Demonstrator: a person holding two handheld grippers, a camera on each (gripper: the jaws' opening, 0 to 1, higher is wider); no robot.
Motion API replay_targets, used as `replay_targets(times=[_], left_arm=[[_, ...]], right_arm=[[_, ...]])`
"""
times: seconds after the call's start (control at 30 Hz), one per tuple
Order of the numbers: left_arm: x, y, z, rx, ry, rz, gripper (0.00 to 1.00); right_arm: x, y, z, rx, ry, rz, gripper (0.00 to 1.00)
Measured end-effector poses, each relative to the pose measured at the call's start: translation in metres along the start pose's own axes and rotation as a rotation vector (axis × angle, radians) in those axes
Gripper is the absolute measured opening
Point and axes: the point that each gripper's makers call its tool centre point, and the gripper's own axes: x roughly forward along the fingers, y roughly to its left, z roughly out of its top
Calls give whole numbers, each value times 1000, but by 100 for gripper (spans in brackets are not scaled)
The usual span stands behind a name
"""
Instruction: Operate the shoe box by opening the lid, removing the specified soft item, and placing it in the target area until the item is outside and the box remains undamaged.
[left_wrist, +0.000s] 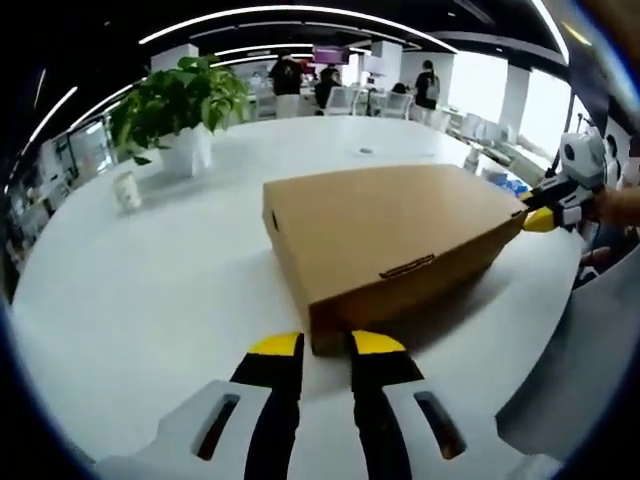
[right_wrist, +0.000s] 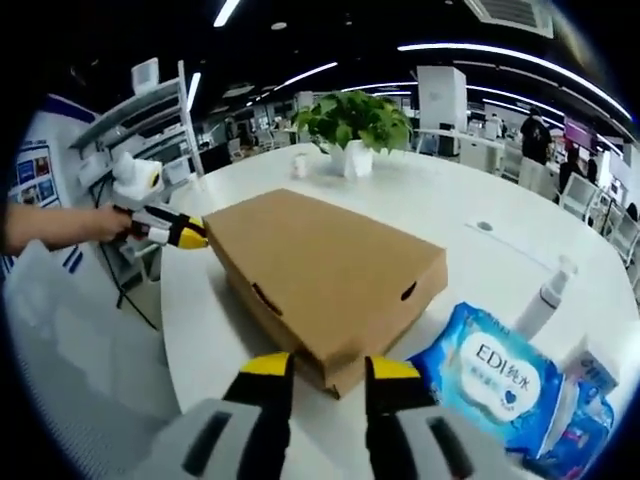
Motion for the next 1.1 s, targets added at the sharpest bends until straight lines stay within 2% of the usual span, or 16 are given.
replay_targets(times=[0.17,0.27,0.63,0.9,1.1], left_arm=[[-4,-4,7,52,-17,-13,18],[-3,-7,11,86,-32,-27,20],[5,0,6,57,-33,-19,20],[14,3,-1,62,-8,-17,20],[15,5,3,52,-12,-22,20]], right_arm=[[1,1,8,-34,-22,4,28],[4,3,8,-47,-12,0,28],[7,2,3,-53,6,-17,28],[11,2,-3,-52,20,-31,27],[13,1,-6,-21,21,-38,26]])
